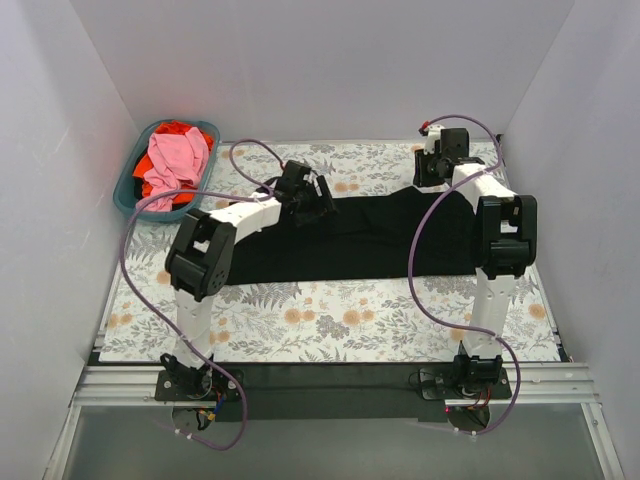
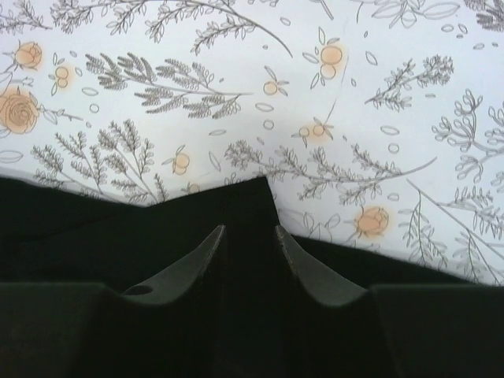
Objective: Fold and stack the t-shirts
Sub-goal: Fold the tshirt
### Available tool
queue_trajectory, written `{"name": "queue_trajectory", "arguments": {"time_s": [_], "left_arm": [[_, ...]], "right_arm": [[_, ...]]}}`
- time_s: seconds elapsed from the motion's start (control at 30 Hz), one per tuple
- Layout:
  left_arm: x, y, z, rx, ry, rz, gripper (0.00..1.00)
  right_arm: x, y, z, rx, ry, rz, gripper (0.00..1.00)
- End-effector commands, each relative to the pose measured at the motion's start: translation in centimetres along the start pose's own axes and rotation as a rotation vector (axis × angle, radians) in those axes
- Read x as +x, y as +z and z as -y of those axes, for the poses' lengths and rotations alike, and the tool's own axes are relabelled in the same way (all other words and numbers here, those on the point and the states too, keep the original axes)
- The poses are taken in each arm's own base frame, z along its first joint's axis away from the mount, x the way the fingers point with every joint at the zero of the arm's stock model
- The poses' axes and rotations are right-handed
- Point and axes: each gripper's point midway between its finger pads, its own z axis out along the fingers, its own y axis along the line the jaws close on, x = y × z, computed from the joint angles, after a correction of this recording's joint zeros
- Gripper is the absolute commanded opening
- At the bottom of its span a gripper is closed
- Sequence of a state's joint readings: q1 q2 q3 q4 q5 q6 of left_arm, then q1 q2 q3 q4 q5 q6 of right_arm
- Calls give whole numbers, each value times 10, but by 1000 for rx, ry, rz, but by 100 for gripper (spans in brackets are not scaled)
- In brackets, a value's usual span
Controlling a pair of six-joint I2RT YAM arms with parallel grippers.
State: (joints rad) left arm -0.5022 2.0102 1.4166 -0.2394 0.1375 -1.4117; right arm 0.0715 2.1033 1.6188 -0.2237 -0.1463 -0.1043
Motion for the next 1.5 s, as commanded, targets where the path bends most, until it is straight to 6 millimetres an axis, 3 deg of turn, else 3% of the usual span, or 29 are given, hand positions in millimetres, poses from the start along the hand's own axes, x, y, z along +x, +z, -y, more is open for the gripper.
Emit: {"name": "queue_trajectory", "arguments": {"time_s": [0.0,0.03,0.07,0.13,0.17,0.23,0.4,0.7,0.87,0.97,1.03,1.23,1.47], "left_arm": [[-8,11,47,115,-4,-8,69],[-15,14,61,142,-5,4,69],[-9,30,57,134,-8,-15,68],[-12,39,71,163,-3,-9,68],[-7,50,69,158,-8,-21,67],[-10,56,80,182,-14,-16,66],[-6,73,86,195,-27,-19,62],[4,83,99,235,-41,-27,54],[13,93,101,239,-42,-37,48],[16,100,97,224,-58,-38,47],[17,102,97,222,-69,-40,41],[17,109,94,219,-96,-24,38],[10,108,102,250,-60,18,17]], "right_arm": [[-23,12,0,-67,-16,61,37],[-22,15,0,-77,-18,61,37],[-25,17,1,-76,-22,65,37],[-17,27,3,-79,-17,47,37],[-18,29,4,-81,-15,49,36],[-14,36,6,-84,-6,40,36],[-2,47,8,-94,7,17,36],[10,52,10,-93,16,-9,35],[13,53,9,-104,19,-13,14],[12,52,8,-109,18,-11,5],[14,53,9,-109,20,-14,1],[14,53,9,-108,21,-15,1],[2,50,9,-109,16,11,1]]}}
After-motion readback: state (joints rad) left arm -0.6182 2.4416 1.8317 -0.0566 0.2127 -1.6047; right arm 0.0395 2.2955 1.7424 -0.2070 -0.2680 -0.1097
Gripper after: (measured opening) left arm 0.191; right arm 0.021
